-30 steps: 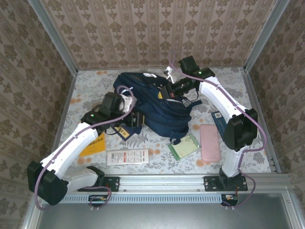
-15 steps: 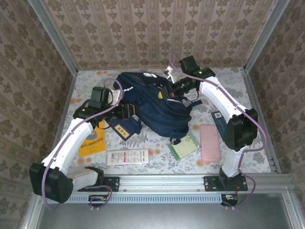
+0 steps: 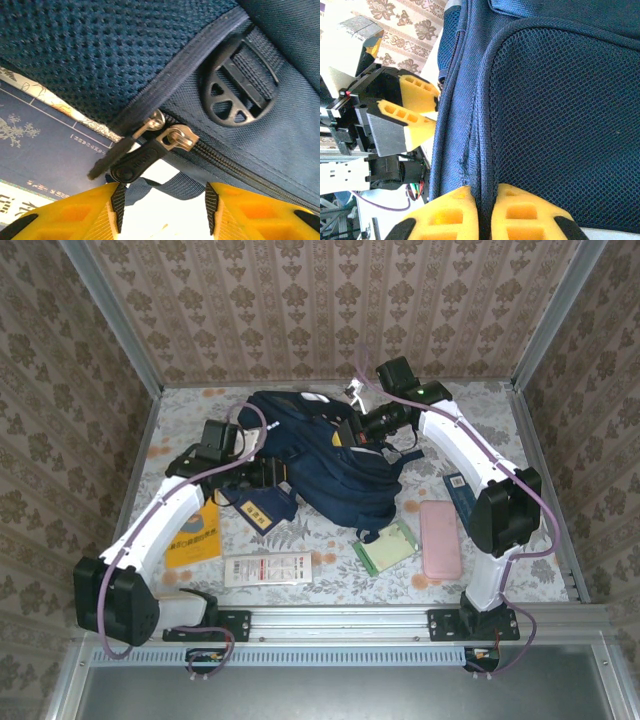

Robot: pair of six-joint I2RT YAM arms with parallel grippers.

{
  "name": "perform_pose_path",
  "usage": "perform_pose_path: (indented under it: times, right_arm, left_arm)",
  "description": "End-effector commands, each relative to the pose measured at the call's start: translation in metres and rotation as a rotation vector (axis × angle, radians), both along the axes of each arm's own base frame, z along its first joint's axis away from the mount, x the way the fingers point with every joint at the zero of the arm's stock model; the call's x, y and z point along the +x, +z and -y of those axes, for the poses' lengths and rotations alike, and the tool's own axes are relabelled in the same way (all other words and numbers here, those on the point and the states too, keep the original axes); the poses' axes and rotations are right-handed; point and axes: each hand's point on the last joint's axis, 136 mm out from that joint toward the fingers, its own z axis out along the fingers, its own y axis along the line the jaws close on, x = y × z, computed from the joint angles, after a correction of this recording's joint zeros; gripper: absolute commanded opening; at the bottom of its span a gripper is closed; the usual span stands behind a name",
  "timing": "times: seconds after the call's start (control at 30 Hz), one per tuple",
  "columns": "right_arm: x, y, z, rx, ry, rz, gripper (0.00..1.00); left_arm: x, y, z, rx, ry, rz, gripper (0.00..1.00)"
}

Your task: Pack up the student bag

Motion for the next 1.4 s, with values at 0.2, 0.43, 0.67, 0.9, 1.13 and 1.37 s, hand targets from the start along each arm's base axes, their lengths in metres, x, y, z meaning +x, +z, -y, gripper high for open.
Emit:
perform_pose_path:
  times: [0.2, 0.43, 0.67, 0.9, 1.13, 1.37]
  right_arm:
    - [-0.009, 0.047, -0.007, 0.134, 0.056, 0.080, 0.00]
    - [-0.007, 0.047, -0.005, 0.139, 0.049, 0.076, 0.00]
    - [-0.008, 0.051, -0.004, 0.158, 0.048, 0.080, 0.00]
    - [-0.010, 0.056, -0.004, 0.176, 0.048, 0.082, 0.00]
    - [-0.014, 0.066, -0.004, 0.198, 0.058, 0.092, 0.00]
    - [-0.014, 0.064, -0.003, 0.208, 0.056, 0.083, 0.00]
  left_arm:
    - [0.018, 0.017, 0.011, 0.012, -0.033, 0.084, 0.51]
    - [0.018, 0.017, 0.022, -0.003, -0.050, 0.087, 0.49]
    - [0.018, 0.008, 0.021, 0.008, -0.043, 0.076, 0.35]
    - [0.022, 0.006, 0.023, 0.012, -0.049, 0.077, 0.37]
    - [0.027, -0.003, 0.017, 0.058, -0.048, 0.079, 0.50]
    - [0.028, 0.006, 0.027, 0.011, -0.083, 0.110, 0.29]
